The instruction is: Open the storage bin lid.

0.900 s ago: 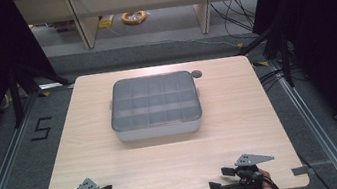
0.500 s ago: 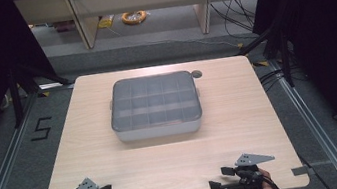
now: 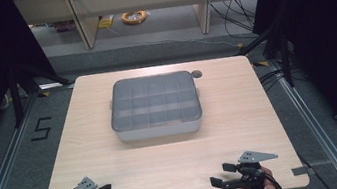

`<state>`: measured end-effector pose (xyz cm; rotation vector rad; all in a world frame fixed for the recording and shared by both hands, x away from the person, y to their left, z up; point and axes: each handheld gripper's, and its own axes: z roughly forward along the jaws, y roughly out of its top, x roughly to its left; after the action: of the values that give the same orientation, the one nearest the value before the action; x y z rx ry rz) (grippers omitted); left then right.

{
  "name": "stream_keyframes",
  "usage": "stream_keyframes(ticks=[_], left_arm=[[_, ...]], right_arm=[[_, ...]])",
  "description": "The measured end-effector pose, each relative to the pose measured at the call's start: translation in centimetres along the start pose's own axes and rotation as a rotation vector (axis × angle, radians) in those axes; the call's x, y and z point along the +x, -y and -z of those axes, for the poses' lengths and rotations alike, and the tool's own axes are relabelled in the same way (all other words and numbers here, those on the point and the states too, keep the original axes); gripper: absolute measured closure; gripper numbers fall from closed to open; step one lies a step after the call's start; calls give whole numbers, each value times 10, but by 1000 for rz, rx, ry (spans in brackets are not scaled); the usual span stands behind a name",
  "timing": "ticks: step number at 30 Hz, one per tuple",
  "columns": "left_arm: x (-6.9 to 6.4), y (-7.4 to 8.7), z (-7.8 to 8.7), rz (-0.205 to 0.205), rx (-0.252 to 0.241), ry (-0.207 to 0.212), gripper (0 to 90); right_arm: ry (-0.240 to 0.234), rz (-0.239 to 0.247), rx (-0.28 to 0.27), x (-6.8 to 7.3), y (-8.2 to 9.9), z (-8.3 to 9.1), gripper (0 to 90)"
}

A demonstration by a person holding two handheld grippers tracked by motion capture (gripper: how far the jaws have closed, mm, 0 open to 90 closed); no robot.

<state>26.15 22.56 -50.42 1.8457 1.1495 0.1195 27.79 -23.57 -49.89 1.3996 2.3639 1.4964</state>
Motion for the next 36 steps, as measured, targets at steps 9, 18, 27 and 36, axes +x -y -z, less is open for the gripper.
stream_keyframes(ticks=[9, 18, 27, 36], left_arm=[[1, -3, -1, 21, -5, 15, 155], [3, -11, -3, 51, -19, 27, 158], [6, -29, -3, 42, -43, 18, 159], [14, -52, -8, 77, -86, 15, 161]], right_arm=[[-10, -43, -25, -9, -4, 2, 214], [-12, -64, -38, -12, -13, 0, 225], [20, -48, -74, -30, -29, -5, 244], [28, -60, -117, -45, -52, -4, 254]])
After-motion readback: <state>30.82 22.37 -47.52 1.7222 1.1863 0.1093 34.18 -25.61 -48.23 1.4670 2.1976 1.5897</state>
